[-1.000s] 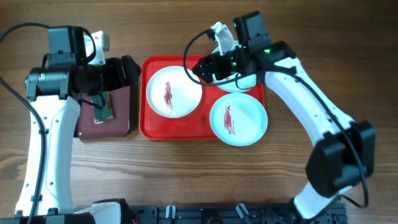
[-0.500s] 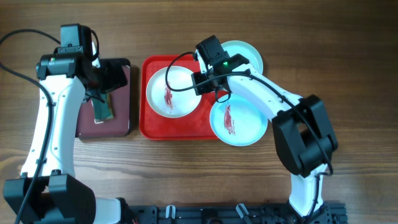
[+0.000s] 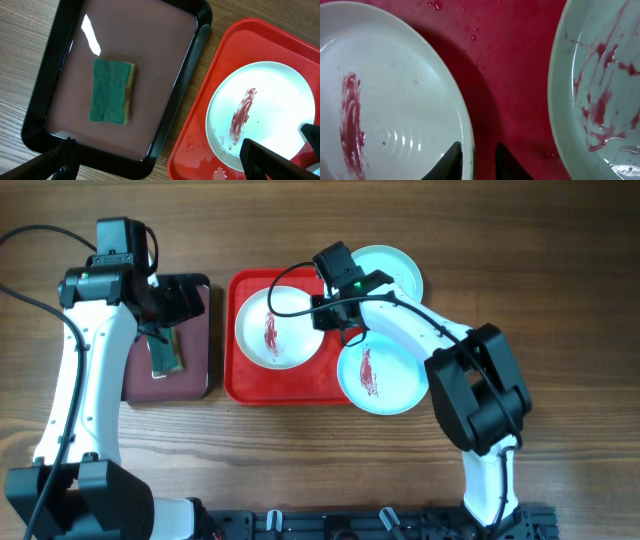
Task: Clean dirty plates on tray and stack at the side
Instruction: 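Move left gripper to the sponge and right gripper to the white plate rim, then grasp the green sponge with the left gripper and lift it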
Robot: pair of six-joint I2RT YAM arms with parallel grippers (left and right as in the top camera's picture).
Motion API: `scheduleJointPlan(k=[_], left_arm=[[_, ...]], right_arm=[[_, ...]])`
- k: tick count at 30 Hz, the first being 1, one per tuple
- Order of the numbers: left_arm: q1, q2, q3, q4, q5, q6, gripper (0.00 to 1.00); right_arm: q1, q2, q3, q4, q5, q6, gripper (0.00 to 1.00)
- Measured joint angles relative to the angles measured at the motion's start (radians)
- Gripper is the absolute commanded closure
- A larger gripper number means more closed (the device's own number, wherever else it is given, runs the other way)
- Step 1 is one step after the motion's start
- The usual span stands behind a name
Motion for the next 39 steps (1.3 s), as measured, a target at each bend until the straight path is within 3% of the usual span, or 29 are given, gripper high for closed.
scheduleJointPlan(k=[5,7,8,27,30,33,36,39], left_arm=[[0.025,0.0,0.0,0.0,-0.004,-0.029,0.0],[0.04,0.0,0.0,0.0,-0.008,-0.033,0.0],[0.045,0.001,0.0,0.0,-0.008,-0.034,0.01],[0.051,0.309,-0.001,0.083,-0.146,-0.029,0.16],[0.055,0.341,-0.001,0.094,-0.153,-0.029,0.24],[0.074,0.378,-0.001,0.09,-0.153,-0.029,0.25],[0.093,0.403,-0.001,0.087,-0.144,-0.03,0.36],[0.096,0.406,-0.001,0.087,-0.123,-0.029,0.36]], right_arm=[[0.0,0.021,0.0,0.003,0.0,0.03,0.84],[0.0,0.021,0.0,0.003,-0.001,0.039,0.95],[0.0,0.022,0.0,0.003,-0.002,0.045,0.96],[0.0,0.022,0.005,0.006,-0.009,0.058,0.96],[0.0,0.022,0.005,0.006,-0.009,0.059,0.96],[0.0,0.022,0.005,0.006,-0.009,0.058,0.96],[0.0,0.022,0.005,0.006,-0.009,0.059,0.96],[0.0,0.022,0.005,0.006,-0.009,0.059,0.96]])
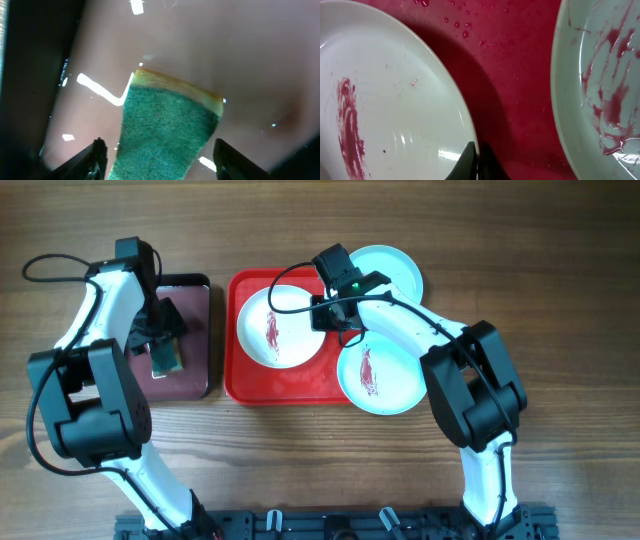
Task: Clean dirty plates on tray and stack at the side
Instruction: 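Grasp the green sponge with the left gripper and lift it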
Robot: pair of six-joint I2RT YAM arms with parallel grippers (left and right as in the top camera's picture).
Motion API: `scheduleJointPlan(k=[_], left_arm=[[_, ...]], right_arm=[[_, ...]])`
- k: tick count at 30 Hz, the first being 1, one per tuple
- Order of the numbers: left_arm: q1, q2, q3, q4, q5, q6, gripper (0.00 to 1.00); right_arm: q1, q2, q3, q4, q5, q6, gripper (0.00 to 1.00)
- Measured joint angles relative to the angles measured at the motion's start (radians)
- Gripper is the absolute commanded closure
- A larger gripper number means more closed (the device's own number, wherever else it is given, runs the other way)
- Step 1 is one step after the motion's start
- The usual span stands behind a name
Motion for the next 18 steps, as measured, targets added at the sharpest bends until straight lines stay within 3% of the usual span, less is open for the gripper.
scheduleJointPlan(k=[8,12,15,18], left_arm=[[0.0,0.0,-0.068,0.055,0.017,0.0,0.37],[0.0,0.0,-0.109,0.091,0.023,-0.002,0.62],[0.0,0.0,-0.113,0.106,0.024,0.0,0.96],[0.0,0.0,-0.113,0.11,0.024,0.0,0.96]], right_arm=[[0.0,0.0,0.0,0.0,0.0,0.003,0.96],[0.0,0.0,0.0,0.0,0.0,0.003,0.96],[0.0,0.0,0.0,0.0,0.0,0.003,0.96],[0.0,0.0,0.0,0.0,0.0,0.003,0.96]])
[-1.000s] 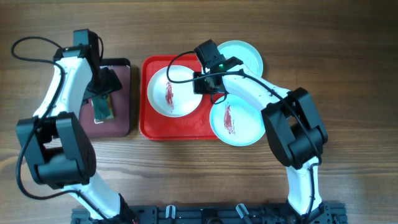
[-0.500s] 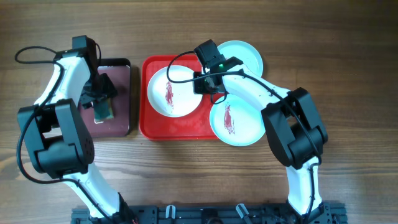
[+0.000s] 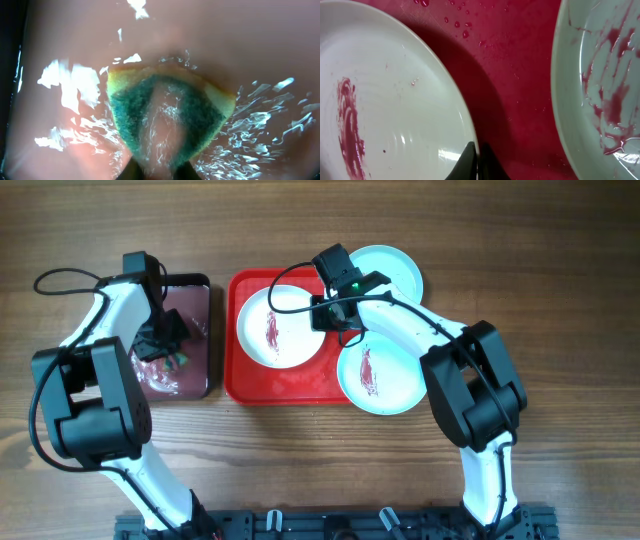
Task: Clean dirty plates on tray and stack at the side
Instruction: 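Grasp the green sponge with the left gripper and lift it, then carry the sponge over the white plate held by the right gripper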
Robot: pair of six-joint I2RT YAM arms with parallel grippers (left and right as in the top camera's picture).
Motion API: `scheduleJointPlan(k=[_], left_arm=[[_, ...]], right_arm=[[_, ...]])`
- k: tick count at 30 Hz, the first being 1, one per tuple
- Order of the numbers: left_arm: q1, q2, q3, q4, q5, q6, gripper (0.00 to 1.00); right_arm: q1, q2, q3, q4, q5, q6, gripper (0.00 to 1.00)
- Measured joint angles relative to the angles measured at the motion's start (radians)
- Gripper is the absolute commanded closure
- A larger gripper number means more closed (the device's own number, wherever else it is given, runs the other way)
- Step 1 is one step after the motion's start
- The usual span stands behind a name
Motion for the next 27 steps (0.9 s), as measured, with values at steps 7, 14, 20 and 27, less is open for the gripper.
scheduleJointPlan(k=[7,14,20,27], left_arm=[[0.0,-0.005,0.047,-0.086,0.0,0.0,0.96],[0.0,-0.151,0.12,-0.173,0.024,0.021,0.96],[0.0,-0.235,0.125,-0.183,0.139,0.112,0.96],[0.0,-0.235,0.125,-0.187,0.204,0.161,0.96]], right_arm=[[0.0,0.0,0.0,0.0,0.0,0.0,0.96],[0.0,0.0,0.0,0.0,-0.012,0.0,0.96],[-0.009,0.006,0.0,0.008,-0.068,-0.019,0.96],[-0.051,0.011,0.0,0.002,-0.148,-0.046,0.96]])
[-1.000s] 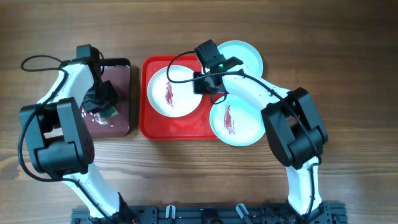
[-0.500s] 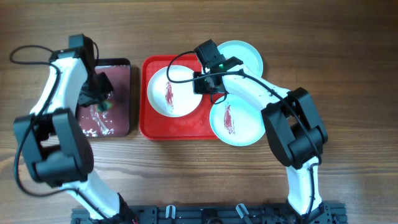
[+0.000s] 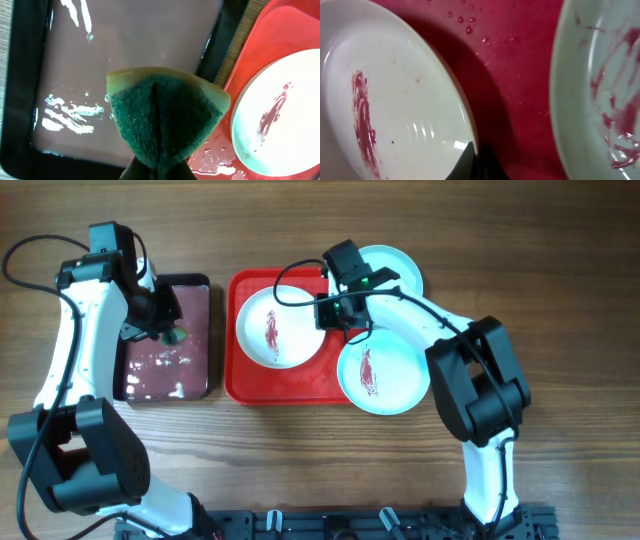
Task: Clean dirty plates on tray and stack at the side
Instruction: 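Carry the sponge over the white plate held by the right gripper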
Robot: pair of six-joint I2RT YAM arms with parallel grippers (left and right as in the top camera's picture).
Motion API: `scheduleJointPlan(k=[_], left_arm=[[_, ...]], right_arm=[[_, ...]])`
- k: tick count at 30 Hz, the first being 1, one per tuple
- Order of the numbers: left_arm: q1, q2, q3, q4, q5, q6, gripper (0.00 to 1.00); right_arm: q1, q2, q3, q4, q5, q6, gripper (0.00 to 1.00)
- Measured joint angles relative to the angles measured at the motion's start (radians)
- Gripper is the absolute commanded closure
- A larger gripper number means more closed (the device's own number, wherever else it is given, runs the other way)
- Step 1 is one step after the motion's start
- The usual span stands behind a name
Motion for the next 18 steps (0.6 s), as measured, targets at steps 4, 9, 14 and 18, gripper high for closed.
scheduleJointPlan(k=[4,9,14,18], left_arm=[[0.0,0.0,0.0,0.003,0.003,0.006,0.96],[0.0,0.0,0.0,0.012,0.003,0.006,0.96],[0.0,0.0,0.0,0.017,0.003,0.006,0.96],[-0.024,0.0,0.0,0.024,0.002,0.005,0.96]], right_arm=[[-0.014,0.0,0.0,-0.006,-0.01,-0.007,0.95],[-0.014,0.0,0.0,-0.011,-0.013,-0.019,0.96],[-0.014,0.0,0.0,-0.014,-0.014,-0.022,0.96],[-0.014,0.0,0.0,-0.018,-0.022,-0.022,0.96]])
